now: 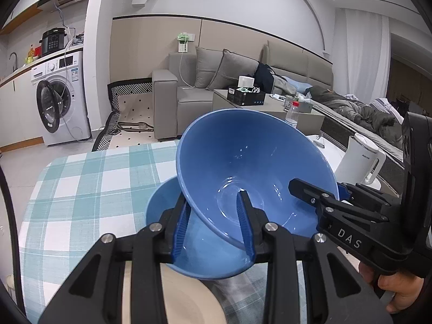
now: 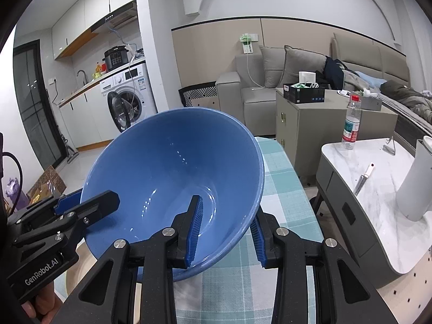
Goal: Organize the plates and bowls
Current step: 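Lower the held blue bowl into the other blue bowl with both tools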
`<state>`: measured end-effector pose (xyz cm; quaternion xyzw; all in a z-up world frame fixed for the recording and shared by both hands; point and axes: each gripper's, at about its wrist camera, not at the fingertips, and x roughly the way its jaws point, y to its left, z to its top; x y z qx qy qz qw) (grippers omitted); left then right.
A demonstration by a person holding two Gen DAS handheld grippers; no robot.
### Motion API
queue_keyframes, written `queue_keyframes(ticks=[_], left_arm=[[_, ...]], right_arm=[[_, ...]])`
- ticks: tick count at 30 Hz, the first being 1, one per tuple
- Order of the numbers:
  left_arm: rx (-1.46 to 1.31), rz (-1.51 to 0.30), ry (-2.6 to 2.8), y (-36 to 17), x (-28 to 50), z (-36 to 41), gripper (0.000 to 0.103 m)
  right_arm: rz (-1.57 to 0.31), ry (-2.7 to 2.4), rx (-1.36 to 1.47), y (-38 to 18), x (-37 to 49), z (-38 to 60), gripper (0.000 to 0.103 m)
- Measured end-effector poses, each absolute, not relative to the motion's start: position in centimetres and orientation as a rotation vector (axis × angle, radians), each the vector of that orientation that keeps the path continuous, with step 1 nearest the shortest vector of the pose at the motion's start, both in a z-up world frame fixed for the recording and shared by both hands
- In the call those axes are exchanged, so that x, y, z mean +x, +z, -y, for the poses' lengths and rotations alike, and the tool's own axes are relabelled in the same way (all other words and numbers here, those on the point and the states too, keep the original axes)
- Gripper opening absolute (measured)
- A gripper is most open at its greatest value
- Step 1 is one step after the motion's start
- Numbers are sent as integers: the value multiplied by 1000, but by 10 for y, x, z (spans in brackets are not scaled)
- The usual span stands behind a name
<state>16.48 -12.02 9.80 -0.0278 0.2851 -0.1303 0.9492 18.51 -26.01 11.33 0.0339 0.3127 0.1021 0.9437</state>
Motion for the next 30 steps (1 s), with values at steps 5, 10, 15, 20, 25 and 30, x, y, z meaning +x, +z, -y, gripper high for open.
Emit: queue_keyframes(ticks=[5,10,15,20,25,30], left_arm=[[-62,-592,-247,94,171,113,33],[-68,-608,-235,87,176,106,33],[-76,-620,-225,80,180,101,33],[-80,-632,-215,74,182,95,33],[-73,-649,-201,66,184,92,33],[-73,-663,-193,59,185,88,33]], right_arm=[[-660,226,55,107,195,250,35],[-682,236,45,98,201,243,35],[-695,243,38,92,205,236,35],[-709,250,29,85,207,229,35],[-724,253,18,80,210,225,35],[-734,250,0,76,213,218,35]])
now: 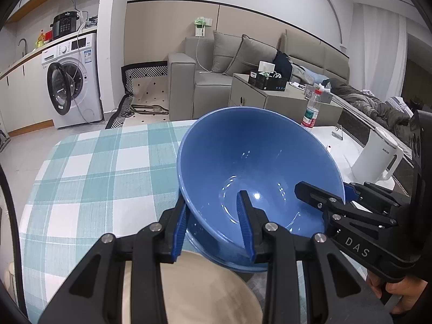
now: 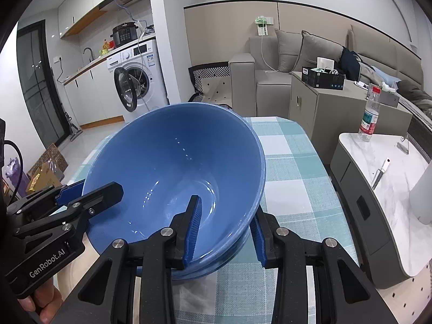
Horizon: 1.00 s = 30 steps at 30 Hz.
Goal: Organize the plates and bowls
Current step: 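Lower the held blue bowl into the other blue bowl with both tools, then open both tools and release the nested blue bowls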
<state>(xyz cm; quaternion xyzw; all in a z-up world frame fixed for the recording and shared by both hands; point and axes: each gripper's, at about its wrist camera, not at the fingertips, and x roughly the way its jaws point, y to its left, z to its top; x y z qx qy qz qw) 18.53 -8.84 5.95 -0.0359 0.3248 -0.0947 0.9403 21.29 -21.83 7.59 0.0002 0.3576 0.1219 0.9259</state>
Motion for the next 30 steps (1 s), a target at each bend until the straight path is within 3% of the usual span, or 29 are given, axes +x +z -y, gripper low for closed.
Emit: queue_keyframes(ticks=[8,30], left_arm=[[-56,-680,-178,52,187,86,33],[-37,-717,-182,39,189,84,38]], right_arm=[[-748,244,-41,67,212,207,36],[-762,252,-85,61,206,196,53]])
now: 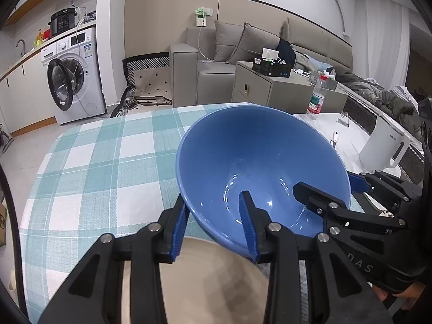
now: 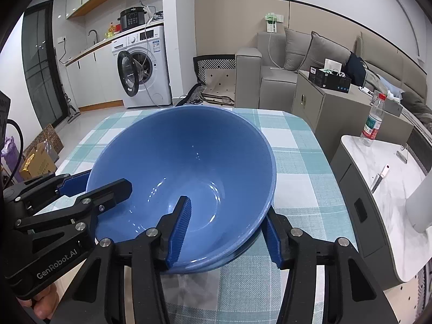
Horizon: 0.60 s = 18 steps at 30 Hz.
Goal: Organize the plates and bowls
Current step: 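Open both tools and release the nested blue bowls, then close both tools on the rim of the nested blue bowls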
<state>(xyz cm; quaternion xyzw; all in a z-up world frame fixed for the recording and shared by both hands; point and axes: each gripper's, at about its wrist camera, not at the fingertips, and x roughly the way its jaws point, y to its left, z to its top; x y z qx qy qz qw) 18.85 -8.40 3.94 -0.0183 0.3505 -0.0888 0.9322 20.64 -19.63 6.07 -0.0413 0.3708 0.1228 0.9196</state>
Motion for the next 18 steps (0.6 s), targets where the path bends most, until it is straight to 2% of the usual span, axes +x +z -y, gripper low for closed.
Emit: queue_keyframes(ticks=[4,8,10,12,13,15,18], left_arm=[[-40,-718,-189,38,188,83,40],[-37,-724,-181,37,187,81,44],[-36,-723,-177,37,186,80,47],[-40,-722,-178,38,185,78,48],[-44,-722,-181,39,185,77,51],[-50,-719,-181,39,185,74,56],[-47,-716,-179,40,184,71,57]], right_arm=[[-757,264,-82,60,205,197,64],[-760,268,-69,57,203,200,69],[-762,270,-61,56,202,202,71],[-749,272,-58,58,199,205,78],[-739,275,-54,59,197,207,83],[-720,281,-46,62,193,210,85],[-705,275,-35,65,191,217,91]])
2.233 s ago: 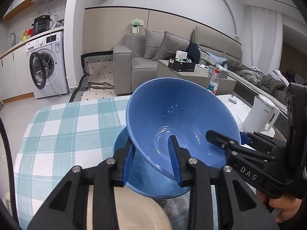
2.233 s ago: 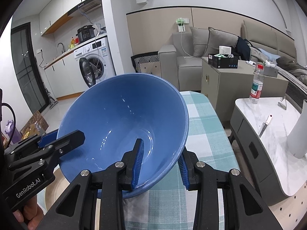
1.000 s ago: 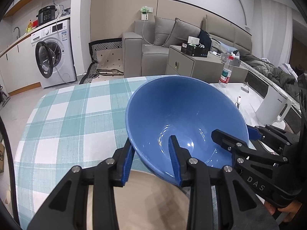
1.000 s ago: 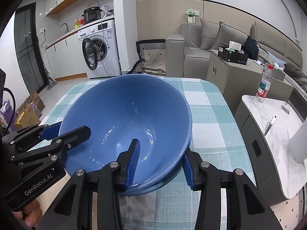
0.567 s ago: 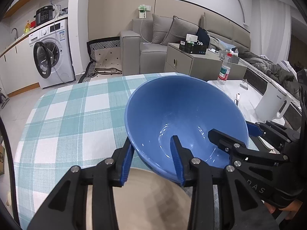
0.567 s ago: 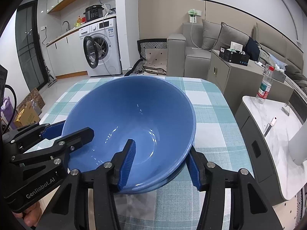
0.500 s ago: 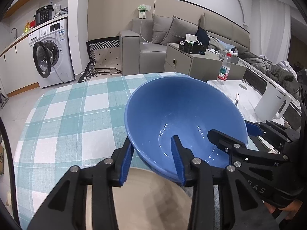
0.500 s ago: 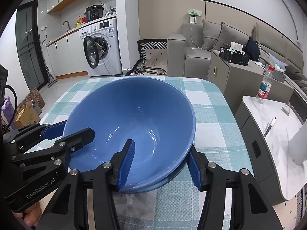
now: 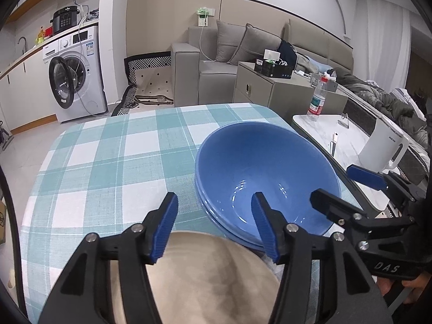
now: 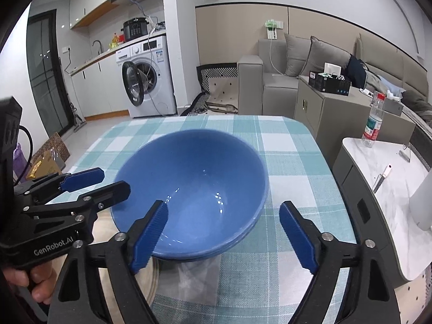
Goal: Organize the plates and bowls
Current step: 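Close both tools on the rim of the nested blue bowls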
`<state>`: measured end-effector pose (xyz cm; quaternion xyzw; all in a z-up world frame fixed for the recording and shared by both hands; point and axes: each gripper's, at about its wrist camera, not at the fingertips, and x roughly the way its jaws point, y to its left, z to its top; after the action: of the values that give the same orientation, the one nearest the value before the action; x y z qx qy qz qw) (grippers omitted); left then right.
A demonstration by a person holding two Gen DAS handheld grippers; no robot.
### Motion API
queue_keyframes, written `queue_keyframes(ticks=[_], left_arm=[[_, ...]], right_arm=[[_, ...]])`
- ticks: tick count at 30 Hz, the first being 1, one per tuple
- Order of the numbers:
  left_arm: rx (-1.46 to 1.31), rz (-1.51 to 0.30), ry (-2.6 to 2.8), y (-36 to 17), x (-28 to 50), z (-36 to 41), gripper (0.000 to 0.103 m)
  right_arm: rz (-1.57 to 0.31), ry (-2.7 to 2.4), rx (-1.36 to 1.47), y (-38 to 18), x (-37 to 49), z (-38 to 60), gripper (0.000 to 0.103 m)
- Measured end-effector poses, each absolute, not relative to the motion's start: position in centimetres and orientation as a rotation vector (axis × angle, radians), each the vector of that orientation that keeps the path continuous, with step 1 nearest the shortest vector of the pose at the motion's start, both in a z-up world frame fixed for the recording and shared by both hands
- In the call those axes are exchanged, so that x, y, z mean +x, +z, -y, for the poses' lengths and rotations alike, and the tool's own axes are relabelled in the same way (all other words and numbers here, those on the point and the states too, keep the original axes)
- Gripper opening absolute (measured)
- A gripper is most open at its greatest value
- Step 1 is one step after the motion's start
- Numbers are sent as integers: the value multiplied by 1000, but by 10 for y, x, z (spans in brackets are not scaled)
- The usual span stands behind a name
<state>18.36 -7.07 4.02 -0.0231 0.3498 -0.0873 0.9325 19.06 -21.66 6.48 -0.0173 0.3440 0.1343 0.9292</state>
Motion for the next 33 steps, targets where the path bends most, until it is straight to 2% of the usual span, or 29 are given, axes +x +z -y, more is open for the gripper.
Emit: queue_keyframes(ticks=[1,4,7,9,11,33], left_arm=[[-45,-717,-176,40,183,70,60],[-53,-704,-165,42,181,66,79],[-62,-699,-176,43,180,63,82],[-77,-692,-175,43,179,60,89],[-96,-683,-171,45,179,57,103],[-122,-783,-122,27,203,53,103]], right_arm=[[-700,273,-30,65,190,219,93],[-687,282,5,68,188,228,101],[-685,282,19,70,188,235,102],[-683,268,13,73,189,238,102],[-680,264,8,77,190,239,102],[-740,326,153,45,210,255,102]])
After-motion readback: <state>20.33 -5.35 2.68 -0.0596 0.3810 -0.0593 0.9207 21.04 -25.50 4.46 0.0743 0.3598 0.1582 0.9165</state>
